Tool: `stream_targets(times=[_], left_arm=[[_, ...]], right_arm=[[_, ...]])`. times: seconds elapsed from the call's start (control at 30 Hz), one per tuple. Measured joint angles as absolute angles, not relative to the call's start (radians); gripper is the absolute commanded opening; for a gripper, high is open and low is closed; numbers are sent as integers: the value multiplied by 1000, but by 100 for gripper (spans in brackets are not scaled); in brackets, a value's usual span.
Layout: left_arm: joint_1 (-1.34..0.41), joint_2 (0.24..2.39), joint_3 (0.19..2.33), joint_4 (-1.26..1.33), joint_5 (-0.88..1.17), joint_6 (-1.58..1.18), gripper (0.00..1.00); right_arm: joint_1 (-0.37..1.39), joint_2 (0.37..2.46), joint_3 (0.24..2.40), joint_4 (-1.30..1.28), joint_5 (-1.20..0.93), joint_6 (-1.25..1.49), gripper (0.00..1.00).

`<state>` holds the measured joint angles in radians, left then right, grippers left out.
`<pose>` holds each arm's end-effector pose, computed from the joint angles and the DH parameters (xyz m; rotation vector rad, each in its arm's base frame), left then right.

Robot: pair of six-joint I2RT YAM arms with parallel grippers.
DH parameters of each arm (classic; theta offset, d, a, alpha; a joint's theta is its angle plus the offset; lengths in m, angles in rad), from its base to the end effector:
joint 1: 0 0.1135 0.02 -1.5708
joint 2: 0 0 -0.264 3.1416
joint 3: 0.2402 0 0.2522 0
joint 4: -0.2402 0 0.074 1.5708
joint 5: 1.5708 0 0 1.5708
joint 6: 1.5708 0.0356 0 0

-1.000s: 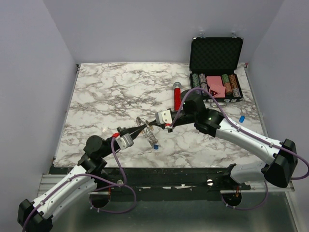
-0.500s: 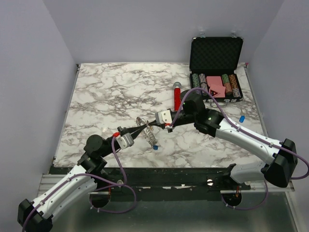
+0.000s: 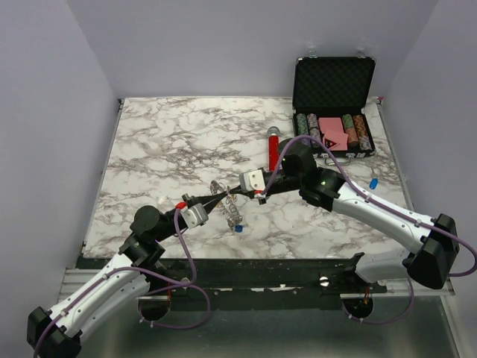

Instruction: Put the keys on the keyring

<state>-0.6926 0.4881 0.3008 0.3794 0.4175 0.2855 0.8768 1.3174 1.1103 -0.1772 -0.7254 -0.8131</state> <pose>0.1010 -0.1026 0.2710 0.9609 1.0511 -0.6244 0.1732 0.2451 0.3397 -1.7108 0.8806 0.7471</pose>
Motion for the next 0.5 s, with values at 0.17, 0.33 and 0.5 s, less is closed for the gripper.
stream_targets(times=[0.17, 0.33, 0.5], left_arm=[[-693, 491, 305, 356, 417, 287, 0], [-693, 502, 314, 331, 417, 288, 0], [-693, 503, 322, 308, 417, 288, 0]], right_arm=[[878, 1326, 1111, -191, -724, -818, 0], [879, 1335, 1123, -220, -715, -828, 0], [886, 1337, 1129, -233, -703, -832, 0]])
